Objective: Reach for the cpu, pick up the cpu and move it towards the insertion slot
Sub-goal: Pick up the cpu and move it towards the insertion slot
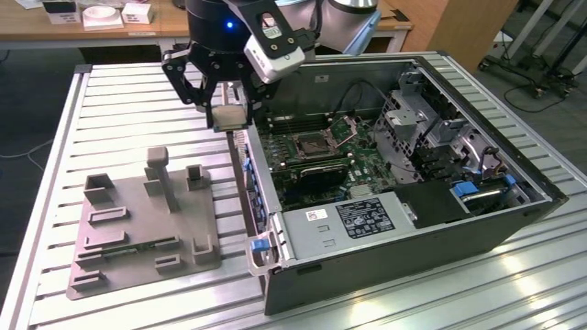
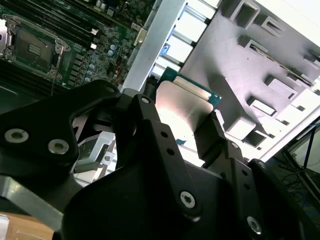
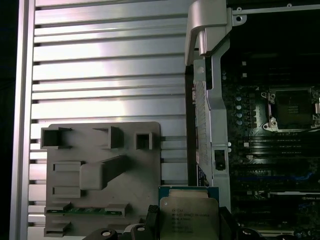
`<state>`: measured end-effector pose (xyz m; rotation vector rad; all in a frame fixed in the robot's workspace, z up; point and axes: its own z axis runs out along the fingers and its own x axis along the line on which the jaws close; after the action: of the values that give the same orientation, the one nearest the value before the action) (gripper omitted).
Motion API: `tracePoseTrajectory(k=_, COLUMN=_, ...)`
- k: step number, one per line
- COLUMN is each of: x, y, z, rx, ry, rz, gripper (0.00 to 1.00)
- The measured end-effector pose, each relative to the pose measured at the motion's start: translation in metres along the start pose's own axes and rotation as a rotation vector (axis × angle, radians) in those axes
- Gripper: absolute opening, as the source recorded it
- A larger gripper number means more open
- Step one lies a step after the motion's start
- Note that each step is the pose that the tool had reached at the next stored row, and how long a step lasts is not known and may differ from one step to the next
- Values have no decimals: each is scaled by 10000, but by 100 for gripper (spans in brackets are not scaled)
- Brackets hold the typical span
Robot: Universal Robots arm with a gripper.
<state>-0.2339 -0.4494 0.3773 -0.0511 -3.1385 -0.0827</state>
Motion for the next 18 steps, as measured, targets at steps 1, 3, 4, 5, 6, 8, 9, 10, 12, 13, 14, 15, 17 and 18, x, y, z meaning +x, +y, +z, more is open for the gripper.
tracePoseTrajectory(k=1, x=-7, y=0, z=0, rx=0, ry=0, rz=0, gripper=55)
tracePoseTrajectory(k=3, x=-23, y=1, z=1, rx=0, ry=0, rz=0, gripper=55)
tracePoseTrajectory(k=4, x=-31, y=1, z=1, rx=0, ry=0, rz=0, gripper=55)
tracePoseTrajectory(k=5, x=-39, y=2, z=1, rx=1, ry=1, rz=0, gripper=55)
tracePoseTrajectory(k=6, x=-49, y=2, z=2, rx=0, ry=0, rz=0, gripper=55)
tracePoseTrajectory(k=8, x=-66, y=3, z=2, rx=0, ry=-1, rz=0, gripper=55)
tracePoseTrajectory(k=9, x=-74, y=3, z=2, rx=0, ry=0, rz=0, gripper=55)
tracePoseTrajectory(k=10, x=-82, y=3, z=3, rx=0, ry=0, rz=0, gripper=55)
tracePoseTrajectory(k=12, x=-99, y=4, z=3, rx=0, ry=0, rz=1, gripper=55)
tracePoseTrajectory(k=13, x=-107, y=4, z=4, rx=0, ry=0, rz=1, gripper=55)
tracePoseTrajectory(k=14, x=-116, y=5, z=4, rx=0, ry=0, rz=1, gripper=55)
tracePoseTrajectory(k=15, x=-124, y=5, z=5, rx=0, ry=0, rz=0, gripper=55)
tracePoseTrajectory(k=17, x=-141, y=6, z=5, rx=0, ry=0, rz=0, gripper=55)
tracePoseTrajectory(k=18, x=-150, y=6, z=5, rx=0, ry=0, rz=0, gripper=55)
